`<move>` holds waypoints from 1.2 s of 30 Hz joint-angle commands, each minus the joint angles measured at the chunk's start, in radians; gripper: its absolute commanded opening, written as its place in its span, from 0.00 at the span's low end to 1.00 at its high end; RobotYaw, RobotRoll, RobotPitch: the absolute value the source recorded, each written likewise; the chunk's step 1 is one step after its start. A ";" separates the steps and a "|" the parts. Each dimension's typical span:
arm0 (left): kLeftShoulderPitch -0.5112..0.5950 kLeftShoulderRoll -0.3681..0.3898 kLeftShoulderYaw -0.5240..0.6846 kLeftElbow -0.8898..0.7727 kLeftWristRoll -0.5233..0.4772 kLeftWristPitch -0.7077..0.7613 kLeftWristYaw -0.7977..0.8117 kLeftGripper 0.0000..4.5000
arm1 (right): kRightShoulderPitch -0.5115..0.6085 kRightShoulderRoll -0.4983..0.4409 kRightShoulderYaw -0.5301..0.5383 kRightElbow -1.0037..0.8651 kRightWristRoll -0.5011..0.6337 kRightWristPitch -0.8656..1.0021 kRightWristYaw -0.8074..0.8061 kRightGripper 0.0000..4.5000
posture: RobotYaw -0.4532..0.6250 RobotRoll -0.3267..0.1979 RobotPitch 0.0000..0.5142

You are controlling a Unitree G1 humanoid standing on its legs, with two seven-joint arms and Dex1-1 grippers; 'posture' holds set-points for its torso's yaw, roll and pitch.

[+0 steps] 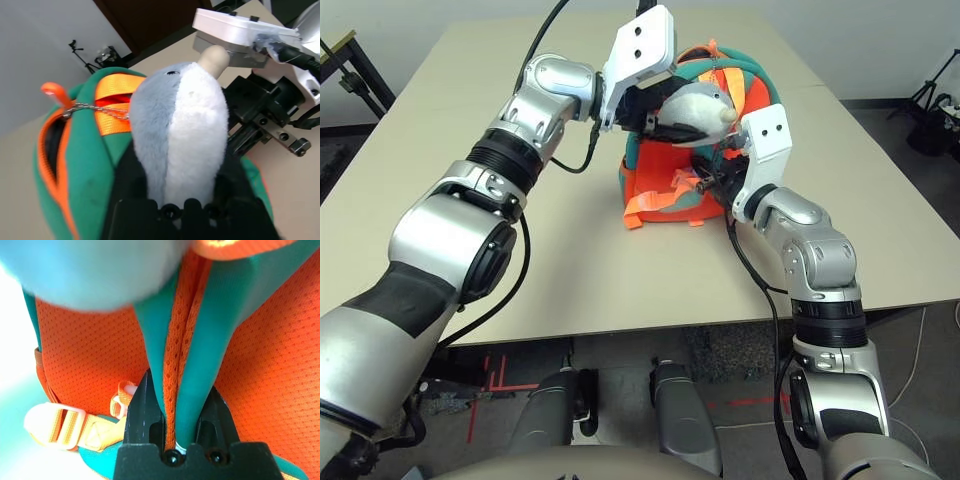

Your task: Put the pencil case into the backpack and zip it.

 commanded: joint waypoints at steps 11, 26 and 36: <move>-0.007 0.233 0.068 -0.077 -0.018 0.113 -0.056 0.09 | -0.001 0.006 0.029 0.038 -0.015 -0.003 0.001 0.09 | 0.22 0.62 0.21; 0.233 0.361 0.049 -0.126 -0.004 0.247 -0.129 0.09 | -0.023 0.005 0.042 0.072 -0.022 -0.021 0.015 0.09 | 0.23 0.62 0.21; 0.346 0.309 0.008 -0.004 0.044 0.215 -0.057 0.09 | -0.031 0.005 0.046 0.085 -0.034 -0.032 0.022 0.09 | 0.23 0.62 0.19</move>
